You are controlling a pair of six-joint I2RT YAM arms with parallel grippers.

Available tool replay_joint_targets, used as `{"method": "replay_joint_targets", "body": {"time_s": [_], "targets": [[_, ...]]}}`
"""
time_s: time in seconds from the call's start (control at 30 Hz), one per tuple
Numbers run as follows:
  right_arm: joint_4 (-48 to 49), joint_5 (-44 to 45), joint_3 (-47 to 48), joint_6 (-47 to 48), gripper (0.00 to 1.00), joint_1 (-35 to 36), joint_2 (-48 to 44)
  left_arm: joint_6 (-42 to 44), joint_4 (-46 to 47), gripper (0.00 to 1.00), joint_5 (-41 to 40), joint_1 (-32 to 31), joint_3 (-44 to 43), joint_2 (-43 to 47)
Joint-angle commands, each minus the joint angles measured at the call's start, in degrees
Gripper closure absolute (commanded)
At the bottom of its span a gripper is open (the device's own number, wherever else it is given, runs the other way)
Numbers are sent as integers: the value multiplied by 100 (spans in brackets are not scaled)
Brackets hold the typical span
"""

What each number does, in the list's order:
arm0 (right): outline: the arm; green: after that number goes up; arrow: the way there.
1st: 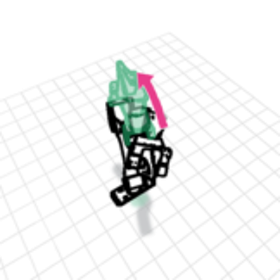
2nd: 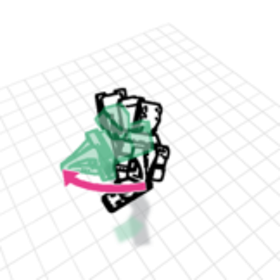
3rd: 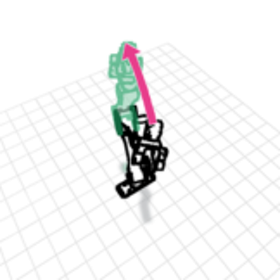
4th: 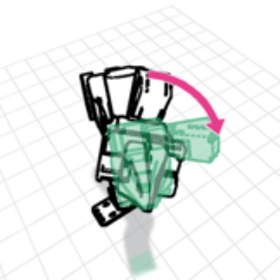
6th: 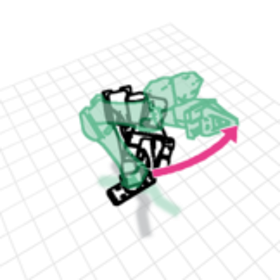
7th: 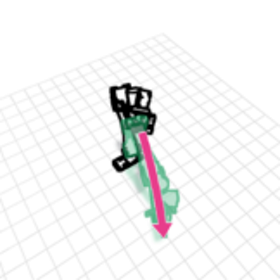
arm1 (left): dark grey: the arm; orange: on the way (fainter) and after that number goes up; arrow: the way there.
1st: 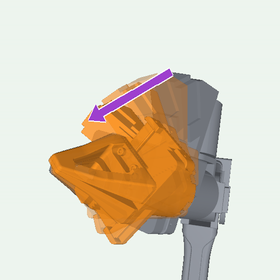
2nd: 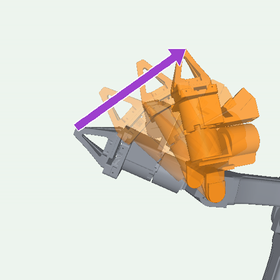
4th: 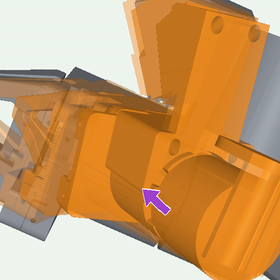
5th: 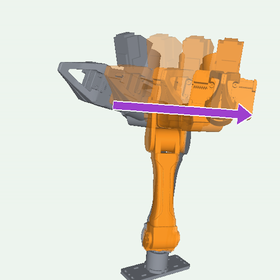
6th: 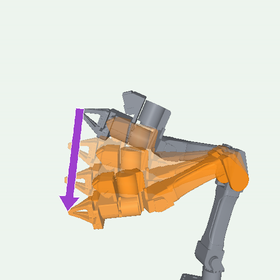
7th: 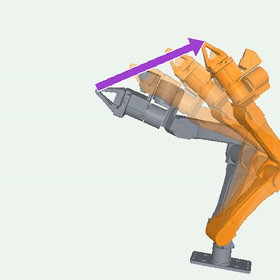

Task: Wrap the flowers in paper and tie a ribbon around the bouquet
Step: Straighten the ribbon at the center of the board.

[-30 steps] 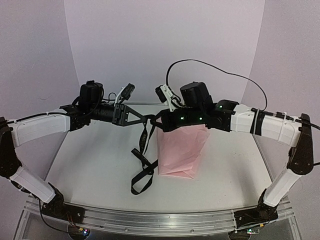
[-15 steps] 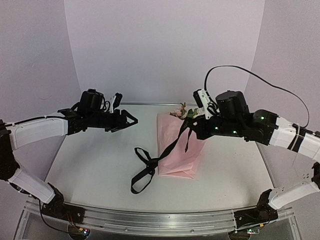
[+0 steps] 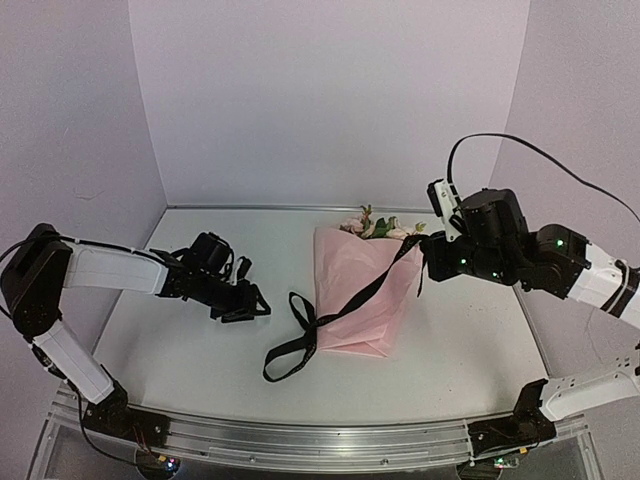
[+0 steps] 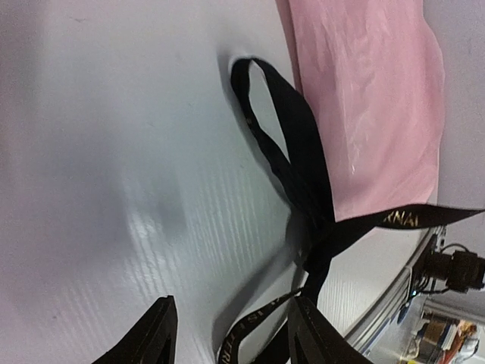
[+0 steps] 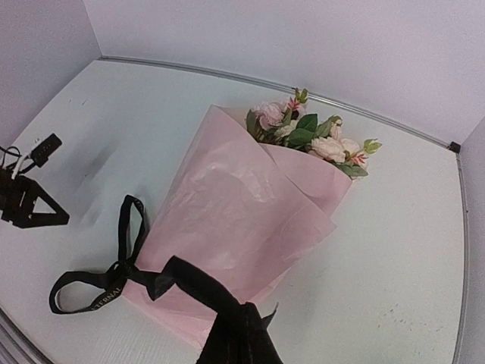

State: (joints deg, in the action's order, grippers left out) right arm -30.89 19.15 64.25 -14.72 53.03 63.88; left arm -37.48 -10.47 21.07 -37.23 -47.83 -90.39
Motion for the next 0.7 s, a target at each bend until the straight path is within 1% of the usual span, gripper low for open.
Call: {"method": "replay_joint_targets", "body": {"time_s": [0.0,0.1,0.23,0.3,0.4,0.57,0.63,0.67], "targets": [[-119,128,438,96,100,0,7,750,-10,48,505,-394,-345,-281],[-122,87,489,116,100,1,100,1229,-145,49,833,-476,-503,-607],[-128,40,509,118,100,-2,159,1555,-300,50,1122,-664,-768,-974],[-128,39,509,118,100,-2,183,1634,-423,50,1063,-802,-942,-1152],[-128,49,509,122,100,-4,218,1680,-496,54,1073,-879,-1113,-1412],[-125,111,500,149,100,-23,253,1683,-570,69,1100,-968,-1202,-1559],[-124,118,516,137,100,-75,288,1662,-583,81,1093,-988,-1178,-1544],[-122,122,549,120,100,-118,320,1651,-591,89,1068,-988,-1152,-1518]]}}
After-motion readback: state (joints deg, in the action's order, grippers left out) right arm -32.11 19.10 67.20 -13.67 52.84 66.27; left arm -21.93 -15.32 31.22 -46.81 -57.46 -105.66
